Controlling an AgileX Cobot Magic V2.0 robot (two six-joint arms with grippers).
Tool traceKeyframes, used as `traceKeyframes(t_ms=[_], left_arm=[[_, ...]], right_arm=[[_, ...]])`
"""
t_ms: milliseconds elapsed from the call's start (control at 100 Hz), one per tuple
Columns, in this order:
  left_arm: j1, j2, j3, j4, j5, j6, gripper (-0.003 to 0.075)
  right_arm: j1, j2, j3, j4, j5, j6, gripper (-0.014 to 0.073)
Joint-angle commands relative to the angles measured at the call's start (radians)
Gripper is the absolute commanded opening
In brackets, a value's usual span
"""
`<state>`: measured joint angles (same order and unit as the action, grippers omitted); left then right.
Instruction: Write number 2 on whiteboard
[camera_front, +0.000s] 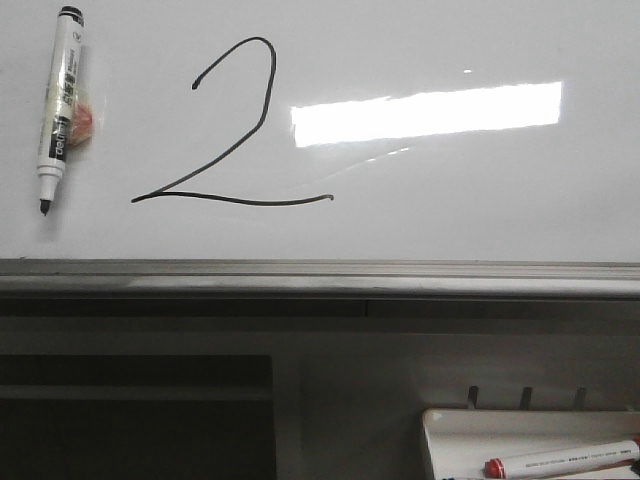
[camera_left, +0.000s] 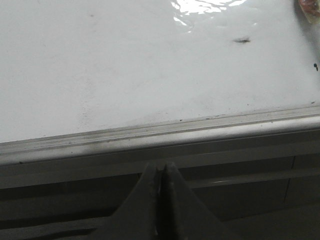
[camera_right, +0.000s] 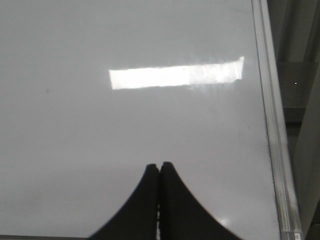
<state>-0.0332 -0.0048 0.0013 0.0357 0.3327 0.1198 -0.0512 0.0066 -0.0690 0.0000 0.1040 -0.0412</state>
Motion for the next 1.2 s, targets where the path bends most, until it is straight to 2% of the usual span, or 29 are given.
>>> traceKeyframes(t_ms=[0, 150, 190, 420, 1190], left_arm=[[0.002, -0.027, 0.010, 0.001, -0.051, 0.001, -0.0020], [0.002, -0.027, 0.010, 0.001, -0.051, 0.001, -0.0020], [0.002, -0.027, 0.010, 0.001, -0.051, 0.001, -0.0020], [0.002, -0.027, 0.010, -0.001, -0.051, 0.001, -0.0020], [0.002, -0.027, 0.010, -0.001, -0.051, 0.001, -0.0020]], right_arm=[[-0.022, -0.038, 0.023, -0.016, -0.083, 0.004, -0.0071], [-0.029, -0.035, 0.113, -0.016, -0.104, 0.075, -0.0071], [-0.029, -0.035, 0.109, -0.019, -0.012, 0.081, -0.0071], [-0.029, -0.035, 0.109, -0.049, 0.191, 0.081, -0.0071], [-0.029, -0.035, 0.109, -0.051, 0.189, 0.081, -0.0071]])
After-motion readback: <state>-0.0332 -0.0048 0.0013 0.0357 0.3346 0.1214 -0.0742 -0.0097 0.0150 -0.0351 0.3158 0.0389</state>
